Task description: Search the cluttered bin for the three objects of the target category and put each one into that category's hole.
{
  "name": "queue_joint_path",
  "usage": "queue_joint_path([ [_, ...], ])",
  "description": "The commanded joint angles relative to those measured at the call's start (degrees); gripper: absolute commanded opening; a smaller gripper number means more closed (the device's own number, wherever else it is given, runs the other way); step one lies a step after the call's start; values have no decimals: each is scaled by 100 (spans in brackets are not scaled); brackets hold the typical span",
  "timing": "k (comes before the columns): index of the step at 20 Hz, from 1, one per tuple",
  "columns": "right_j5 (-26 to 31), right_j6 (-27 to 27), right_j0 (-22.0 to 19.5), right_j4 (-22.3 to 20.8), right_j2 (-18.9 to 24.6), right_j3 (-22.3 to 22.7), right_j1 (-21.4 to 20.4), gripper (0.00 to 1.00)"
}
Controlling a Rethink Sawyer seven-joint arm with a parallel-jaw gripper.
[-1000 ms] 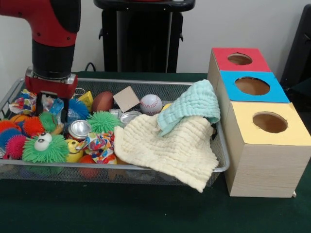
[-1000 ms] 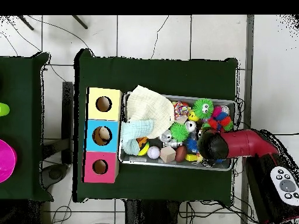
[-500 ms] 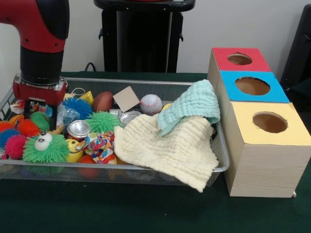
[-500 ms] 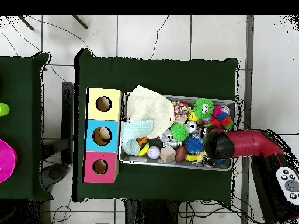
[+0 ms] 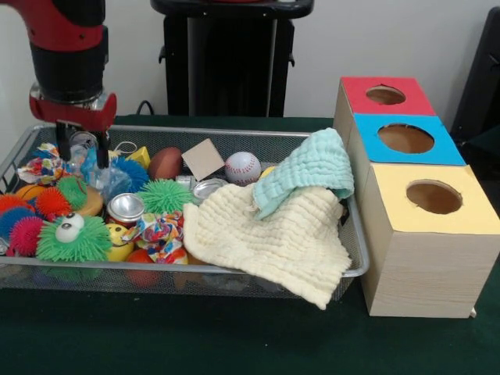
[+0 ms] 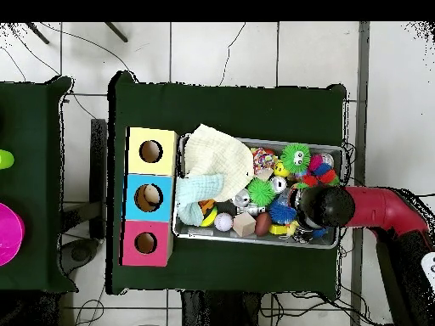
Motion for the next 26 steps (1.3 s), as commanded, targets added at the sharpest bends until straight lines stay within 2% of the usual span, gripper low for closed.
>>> queue_joint_path([
  [1, 1037, -1688, -26, 706, 757, 567, -721, 100],
  [5, 1064, -1617, -75, 787, 826, 683, -837, 100],
  [10, 737, -1460, -78, 600, 798, 732, -734, 100],
  [22, -625, -712, -4, -54, 521, 849, 99, 100],
  [26, -928, -503, 17, -113, 442, 900, 298, 100],
])
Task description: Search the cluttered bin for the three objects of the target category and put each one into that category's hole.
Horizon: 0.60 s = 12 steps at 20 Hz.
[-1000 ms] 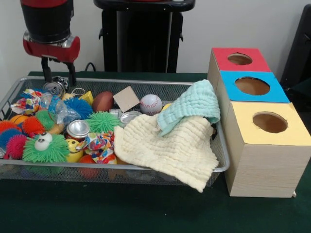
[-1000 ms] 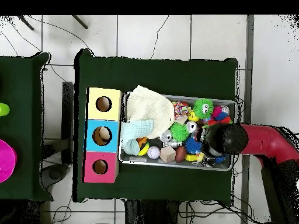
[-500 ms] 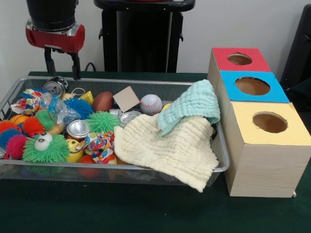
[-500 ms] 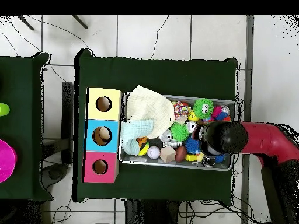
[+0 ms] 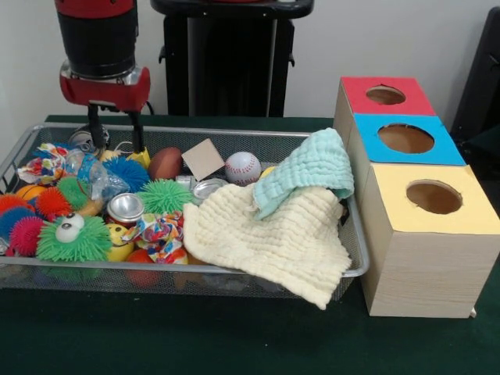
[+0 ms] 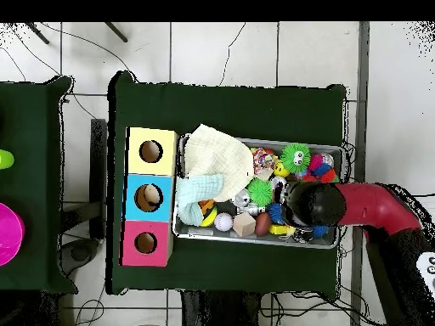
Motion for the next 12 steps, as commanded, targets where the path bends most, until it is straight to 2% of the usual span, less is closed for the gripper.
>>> queue_joint_path([
  [1, -691, -474, 40, -397, -7, 463, 619, 100],
  [8, -719, -397, 99, -339, -123, 464, 800, 100],
  [12, -228, -520, 200, -339, -300, 412, 742, 100],
])
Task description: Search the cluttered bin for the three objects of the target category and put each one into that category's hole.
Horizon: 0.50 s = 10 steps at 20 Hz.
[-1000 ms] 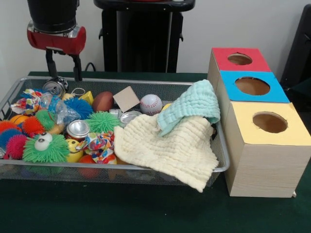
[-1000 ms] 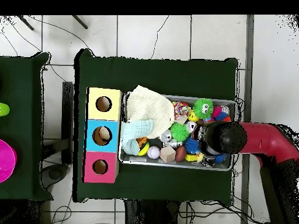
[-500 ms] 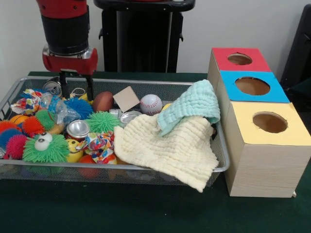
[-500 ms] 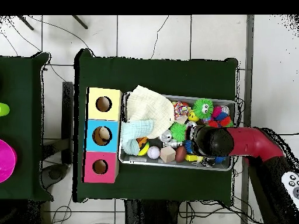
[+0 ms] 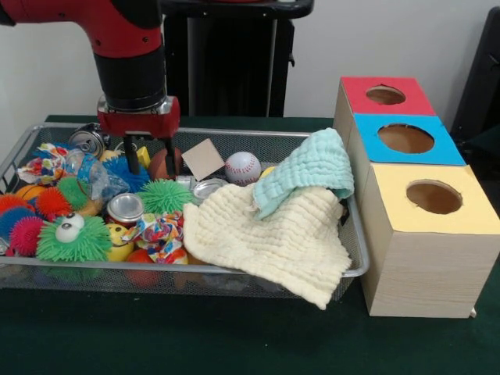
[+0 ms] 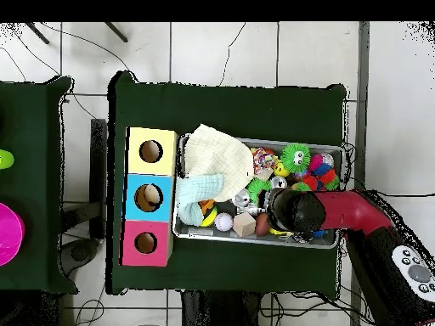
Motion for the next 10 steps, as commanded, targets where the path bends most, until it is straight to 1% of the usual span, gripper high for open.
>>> queue_joint_path([
  [1, 516, -545, 177, -227, -314, 210, 150, 100],
  [6, 1159, -772, 343, -219, -551, 152, -171, 100],
  [10, 1238, -782, 452, -349, -699, 48, -204, 100],
])
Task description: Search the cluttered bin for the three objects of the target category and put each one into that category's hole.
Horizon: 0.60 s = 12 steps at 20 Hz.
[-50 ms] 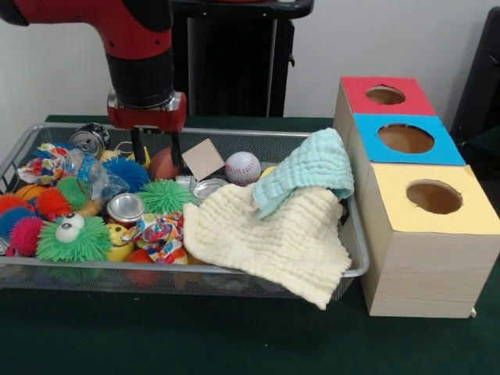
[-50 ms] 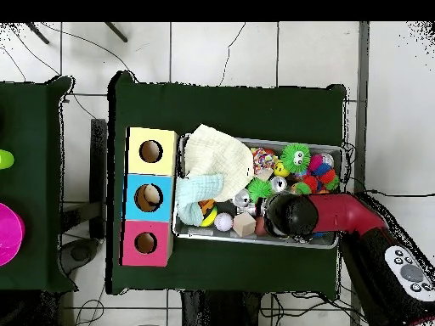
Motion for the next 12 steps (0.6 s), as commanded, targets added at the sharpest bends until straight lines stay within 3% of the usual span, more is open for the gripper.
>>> queue_joint_path([
  [1, 819, -786, 185, -402, -402, -72, -86, 100],
  [8, 1208, -971, 260, -510, -582, -149, -238, 100],
  [12, 1036, -889, 249, -678, -704, -130, -92, 100],
])
